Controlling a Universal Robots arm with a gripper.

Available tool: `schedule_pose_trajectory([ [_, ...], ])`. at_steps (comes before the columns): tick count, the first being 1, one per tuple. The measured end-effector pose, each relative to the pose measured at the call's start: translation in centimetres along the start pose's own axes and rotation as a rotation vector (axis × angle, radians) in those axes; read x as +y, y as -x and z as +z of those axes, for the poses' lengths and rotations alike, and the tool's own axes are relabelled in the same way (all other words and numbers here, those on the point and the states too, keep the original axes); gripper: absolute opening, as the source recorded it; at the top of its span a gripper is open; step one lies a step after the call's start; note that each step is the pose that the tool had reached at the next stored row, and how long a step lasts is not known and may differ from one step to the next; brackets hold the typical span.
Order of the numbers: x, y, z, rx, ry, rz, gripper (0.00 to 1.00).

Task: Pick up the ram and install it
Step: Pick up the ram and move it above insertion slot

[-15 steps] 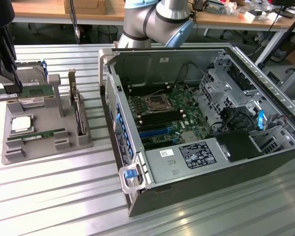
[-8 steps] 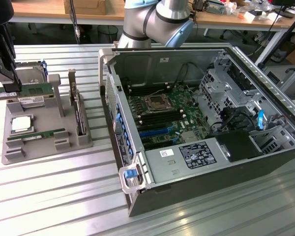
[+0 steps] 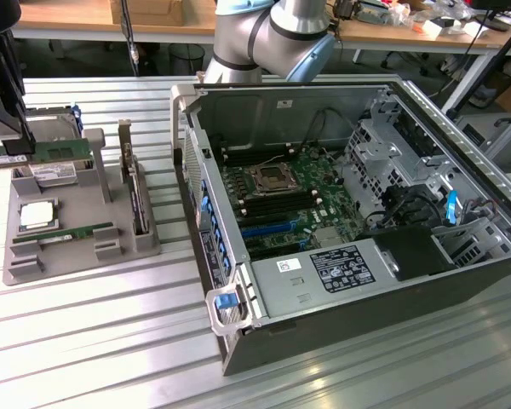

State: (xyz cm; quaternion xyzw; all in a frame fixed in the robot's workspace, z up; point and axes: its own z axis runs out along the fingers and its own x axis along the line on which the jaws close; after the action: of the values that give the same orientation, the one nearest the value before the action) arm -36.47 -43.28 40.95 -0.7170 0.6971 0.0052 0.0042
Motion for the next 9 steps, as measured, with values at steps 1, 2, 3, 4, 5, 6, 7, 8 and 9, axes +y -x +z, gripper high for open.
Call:
schedule_pose_trajectory([
  [1, 0.0, 0.0, -0.06, 0.0, 0.0, 0.0, 0.12],
  [2, 0.0, 0.0, -0.06, -0.0002, 0.0, 0.0, 0.12],
  [3, 0.0, 0.0, -0.06, -0.0001, 0.0, 0.0, 0.12],
  [4, 0.0, 0.0, -0.07, 0.0, 0.0, 0.0, 0.12],
  [5, 0.0, 0.0, -0.07, 0.0, 0.0, 0.0, 0.12],
  [6, 0.0, 0.0, -0.07, -0.0001, 0.0001, 0.0, 0.12],
  [7, -0.02, 0.0, -0.07, 0.0, 0.0002, 0.0, 0.12],
  [8, -0.07, 0.0, -0.07, 0.0001, 0.0001, 0.0, 0.12],
  [9, -0.1, 0.0, -0.08, 0.0001, 0.0002, 0.0, 0.12],
])
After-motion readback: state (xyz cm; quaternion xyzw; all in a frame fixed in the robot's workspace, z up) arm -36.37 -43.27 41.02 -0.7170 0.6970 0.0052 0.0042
